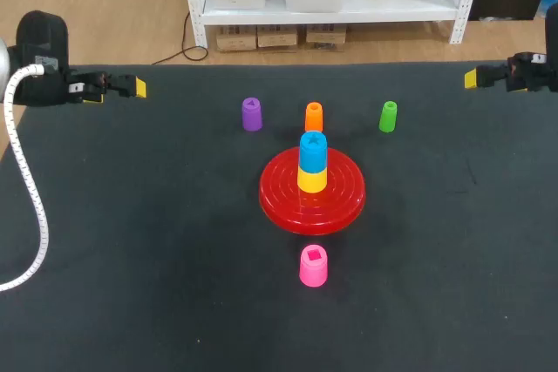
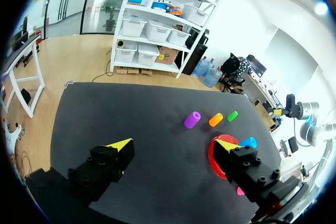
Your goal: Pick up and stack the cylinders on the red base in this order: pink,purple,orange,green
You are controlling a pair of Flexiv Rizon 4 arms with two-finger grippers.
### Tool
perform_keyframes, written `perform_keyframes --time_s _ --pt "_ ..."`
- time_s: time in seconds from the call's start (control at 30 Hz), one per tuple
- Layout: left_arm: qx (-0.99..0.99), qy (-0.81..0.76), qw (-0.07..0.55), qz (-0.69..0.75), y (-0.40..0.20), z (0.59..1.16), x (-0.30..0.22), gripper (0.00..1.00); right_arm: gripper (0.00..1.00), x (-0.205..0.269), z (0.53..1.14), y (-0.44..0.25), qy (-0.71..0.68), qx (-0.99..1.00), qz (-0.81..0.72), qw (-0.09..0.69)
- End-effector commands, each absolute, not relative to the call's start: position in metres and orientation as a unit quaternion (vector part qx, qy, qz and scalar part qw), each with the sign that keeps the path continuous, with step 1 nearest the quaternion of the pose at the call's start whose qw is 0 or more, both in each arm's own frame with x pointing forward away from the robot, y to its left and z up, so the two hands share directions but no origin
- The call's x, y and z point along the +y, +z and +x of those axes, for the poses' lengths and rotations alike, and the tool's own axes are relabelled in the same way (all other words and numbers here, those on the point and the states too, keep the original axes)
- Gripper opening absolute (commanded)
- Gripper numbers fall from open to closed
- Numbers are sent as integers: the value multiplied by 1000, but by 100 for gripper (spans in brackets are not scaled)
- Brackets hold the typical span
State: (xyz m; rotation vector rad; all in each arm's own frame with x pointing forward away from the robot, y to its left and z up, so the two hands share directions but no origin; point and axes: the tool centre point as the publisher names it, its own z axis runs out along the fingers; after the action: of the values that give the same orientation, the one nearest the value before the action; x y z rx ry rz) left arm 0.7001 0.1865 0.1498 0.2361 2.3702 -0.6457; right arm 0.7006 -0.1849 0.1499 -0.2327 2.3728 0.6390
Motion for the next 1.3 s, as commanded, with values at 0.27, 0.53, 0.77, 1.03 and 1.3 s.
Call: perform_keyframes --time_s 0.27,0.53,0.77,1.03,1.3 --pt "907 -246 330 90 150 700 186 100 100 -185 700 150 244 908 -89 330" --pt "831 -260 355 342 167 676 172 100 100 -185 700 150 244 908 -89 330" --pt "787 -298 345 415 174 664 190 100 100 -185 700 150 244 908 -89 330" --pt "805 -267 338 407 176 677 205 100 100 -185 700 150 244 908 -89 330" --pt "810 -268 333 402 176 687 192 100 100 -185 700 150 244 908 -89 330"
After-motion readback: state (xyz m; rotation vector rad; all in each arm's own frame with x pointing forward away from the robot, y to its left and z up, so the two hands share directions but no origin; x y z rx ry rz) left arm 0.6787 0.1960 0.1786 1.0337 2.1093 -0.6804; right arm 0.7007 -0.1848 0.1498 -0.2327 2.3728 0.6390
